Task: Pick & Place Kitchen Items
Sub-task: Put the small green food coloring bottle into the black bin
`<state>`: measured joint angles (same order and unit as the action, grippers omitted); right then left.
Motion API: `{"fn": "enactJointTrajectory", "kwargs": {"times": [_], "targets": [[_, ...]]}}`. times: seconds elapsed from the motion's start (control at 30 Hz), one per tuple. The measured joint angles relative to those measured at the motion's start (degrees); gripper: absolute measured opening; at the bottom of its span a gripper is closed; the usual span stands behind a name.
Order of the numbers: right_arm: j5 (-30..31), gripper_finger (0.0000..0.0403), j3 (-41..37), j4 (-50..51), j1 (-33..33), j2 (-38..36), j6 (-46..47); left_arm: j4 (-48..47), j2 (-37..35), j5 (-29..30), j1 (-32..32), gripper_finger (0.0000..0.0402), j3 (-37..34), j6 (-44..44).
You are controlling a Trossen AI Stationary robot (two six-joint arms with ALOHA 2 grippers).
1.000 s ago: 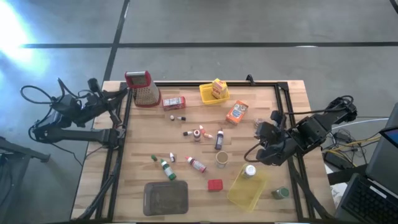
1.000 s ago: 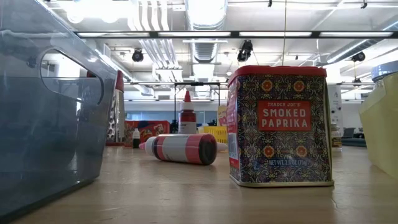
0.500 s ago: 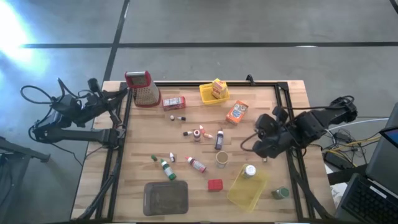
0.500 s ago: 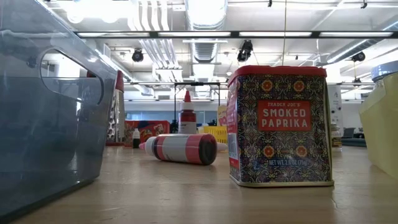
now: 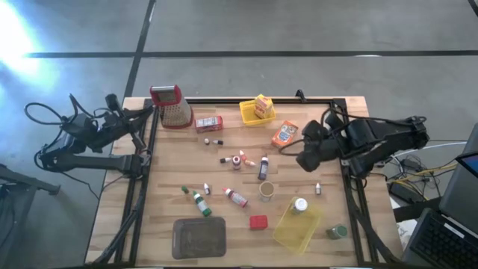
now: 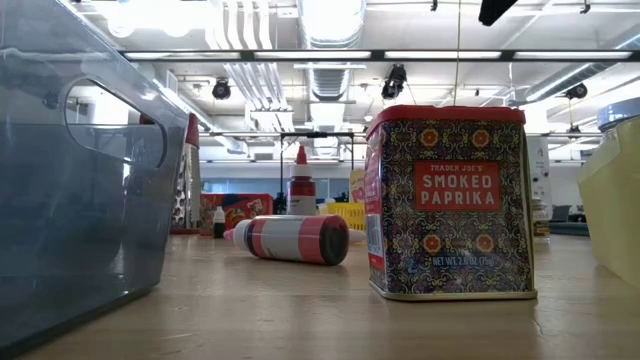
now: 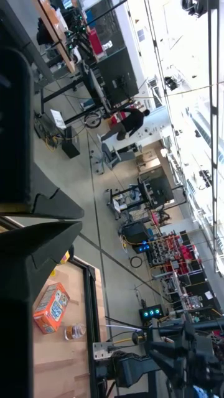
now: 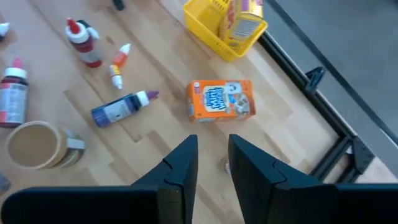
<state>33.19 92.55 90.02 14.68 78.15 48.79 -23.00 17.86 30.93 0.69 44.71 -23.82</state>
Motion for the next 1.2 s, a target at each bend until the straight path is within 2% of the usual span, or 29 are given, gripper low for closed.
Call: {"fn": "enactJointTrajectory", "kwargs": {"times": [0.2, 0.33, 0.77, 1.2], "targets": [[0.00, 0.0093, 0.00, 0.00, -3.65, 0.00, -2.84, 0.00, 0.00, 0.00, 0.00, 0.0023, 0.02, 0.00], [0.00, 0.0082, 0.00, -0.01, -5.34, 0.00, -2.93, 0.00, 0.01, 0.01, 0.00, 0.0023, 0.02, 0.01], [-0.04, 0.0043, 0.00, -0.85, -5.48, 0.00, -3.41, 0.00, 0.01, -0.01, 0.07, 0.0023, 0.02, 0.01], [-0.04, 0.0080, 0.00, -1.13, -5.46, 0.00, -3.36, 0.00, 0.01, -0.01, 0.04, 0.0023, 0.02, 0.00]]}}
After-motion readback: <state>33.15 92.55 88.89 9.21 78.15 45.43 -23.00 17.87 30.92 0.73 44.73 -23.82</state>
